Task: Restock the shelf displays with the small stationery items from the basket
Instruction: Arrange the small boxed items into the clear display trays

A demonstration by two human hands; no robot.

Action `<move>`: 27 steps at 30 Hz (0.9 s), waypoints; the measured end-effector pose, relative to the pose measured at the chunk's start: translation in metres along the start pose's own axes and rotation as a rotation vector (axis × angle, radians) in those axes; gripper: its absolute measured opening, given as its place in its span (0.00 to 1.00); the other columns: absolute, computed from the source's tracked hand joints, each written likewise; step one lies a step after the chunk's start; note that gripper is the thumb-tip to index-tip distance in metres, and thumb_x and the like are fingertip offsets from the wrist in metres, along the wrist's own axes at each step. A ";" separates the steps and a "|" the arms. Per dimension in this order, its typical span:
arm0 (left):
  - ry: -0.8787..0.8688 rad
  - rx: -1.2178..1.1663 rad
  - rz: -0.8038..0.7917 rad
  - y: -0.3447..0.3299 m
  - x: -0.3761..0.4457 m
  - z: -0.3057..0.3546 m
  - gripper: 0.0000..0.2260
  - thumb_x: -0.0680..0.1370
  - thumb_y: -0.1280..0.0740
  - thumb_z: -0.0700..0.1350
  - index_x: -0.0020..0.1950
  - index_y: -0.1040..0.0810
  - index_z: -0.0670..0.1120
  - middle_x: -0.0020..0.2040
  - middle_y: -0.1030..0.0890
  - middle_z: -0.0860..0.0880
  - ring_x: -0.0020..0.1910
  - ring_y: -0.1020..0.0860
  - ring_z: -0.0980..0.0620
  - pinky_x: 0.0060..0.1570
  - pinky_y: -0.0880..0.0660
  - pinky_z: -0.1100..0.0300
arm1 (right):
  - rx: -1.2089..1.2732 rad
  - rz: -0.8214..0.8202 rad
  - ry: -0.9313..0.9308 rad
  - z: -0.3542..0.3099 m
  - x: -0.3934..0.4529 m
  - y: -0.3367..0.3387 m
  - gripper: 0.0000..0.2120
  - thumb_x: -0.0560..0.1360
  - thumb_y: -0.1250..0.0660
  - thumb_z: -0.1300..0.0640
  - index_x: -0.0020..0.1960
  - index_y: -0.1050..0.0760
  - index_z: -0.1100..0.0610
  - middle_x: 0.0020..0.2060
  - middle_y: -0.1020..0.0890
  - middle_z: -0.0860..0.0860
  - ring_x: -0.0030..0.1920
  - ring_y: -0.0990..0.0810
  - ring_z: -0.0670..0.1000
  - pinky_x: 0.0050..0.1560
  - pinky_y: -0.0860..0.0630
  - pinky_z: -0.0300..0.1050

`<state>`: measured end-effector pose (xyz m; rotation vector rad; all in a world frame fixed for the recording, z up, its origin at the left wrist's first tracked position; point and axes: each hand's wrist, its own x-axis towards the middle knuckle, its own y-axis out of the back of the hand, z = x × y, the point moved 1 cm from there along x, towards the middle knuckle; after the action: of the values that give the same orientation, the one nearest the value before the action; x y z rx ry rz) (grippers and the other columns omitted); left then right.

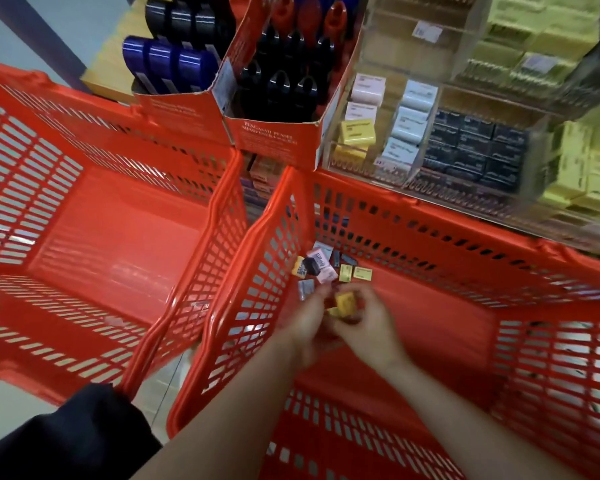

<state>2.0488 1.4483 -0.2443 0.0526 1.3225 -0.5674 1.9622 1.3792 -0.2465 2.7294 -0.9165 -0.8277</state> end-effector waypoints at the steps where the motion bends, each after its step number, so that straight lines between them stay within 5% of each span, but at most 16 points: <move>1: 0.016 -0.081 -0.050 -0.001 -0.002 0.000 0.16 0.79 0.36 0.58 0.44 0.18 0.48 0.38 0.19 0.49 0.36 0.21 0.52 0.39 0.26 0.59 | 0.052 -0.069 0.029 -0.006 -0.003 -0.004 0.24 0.66 0.23 0.66 0.54 0.25 0.46 0.48 0.17 0.49 0.45 0.17 0.50 0.47 0.22 0.42; 5: -0.027 -0.207 -0.053 0.009 -0.003 0.003 0.10 0.78 0.33 0.54 0.52 0.19 0.50 0.44 0.16 0.49 0.39 0.19 0.53 0.37 0.20 0.60 | -0.053 -0.123 0.104 -0.014 0.001 0.011 0.25 0.74 0.29 0.60 0.67 0.29 0.42 0.46 0.16 0.36 0.43 0.16 0.40 0.47 0.23 0.32; 8: -0.044 -0.286 0.039 0.016 -0.001 0.005 0.05 0.75 0.28 0.45 0.49 0.21 0.47 0.35 0.20 0.50 0.31 0.22 0.56 0.31 0.21 0.63 | -0.375 0.139 0.177 -0.008 0.021 0.038 0.17 0.75 0.33 0.61 0.63 0.23 0.51 0.53 0.16 0.47 0.53 0.18 0.50 0.58 0.25 0.41; 11: -0.046 -0.354 0.064 0.022 0.003 0.006 0.04 0.76 0.29 0.42 0.48 0.22 0.45 0.35 0.23 0.49 0.31 0.23 0.56 0.32 0.20 0.63 | -0.753 0.004 0.170 0.002 0.040 0.036 0.24 0.75 0.30 0.52 0.70 0.28 0.51 0.66 0.28 0.55 0.66 0.31 0.58 0.69 0.35 0.48; 14: -0.017 -0.373 0.052 0.029 0.002 0.007 0.03 0.77 0.30 0.42 0.45 0.20 0.43 0.35 0.20 0.47 0.33 0.21 0.53 0.35 0.18 0.59 | -1.066 -0.057 0.155 0.016 0.047 0.018 0.31 0.74 0.34 0.38 0.74 0.38 0.44 0.71 0.37 0.53 0.68 0.36 0.58 0.66 0.35 0.53; 20: -0.033 -0.379 0.098 0.036 0.004 0.011 0.07 0.79 0.32 0.45 0.43 0.20 0.43 0.33 0.19 0.48 0.32 0.20 0.53 0.36 0.18 0.59 | -0.963 -0.035 0.173 0.023 0.054 0.004 0.26 0.73 0.28 0.46 0.68 0.30 0.49 0.71 0.37 0.55 0.66 0.38 0.62 0.67 0.33 0.55; 27: -0.024 -0.288 0.189 0.029 0.006 0.006 0.08 0.77 0.30 0.46 0.41 0.21 0.43 0.37 0.23 0.47 0.33 0.23 0.52 0.31 0.20 0.59 | -0.766 -0.021 0.080 0.024 0.037 0.034 0.20 0.65 0.22 0.51 0.54 0.23 0.51 0.54 0.26 0.50 0.57 0.29 0.55 0.57 0.35 0.43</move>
<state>2.0671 1.4689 -0.2567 -0.0648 1.3469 -0.2135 1.9567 1.3308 -0.2734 2.0807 -0.4203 -0.8407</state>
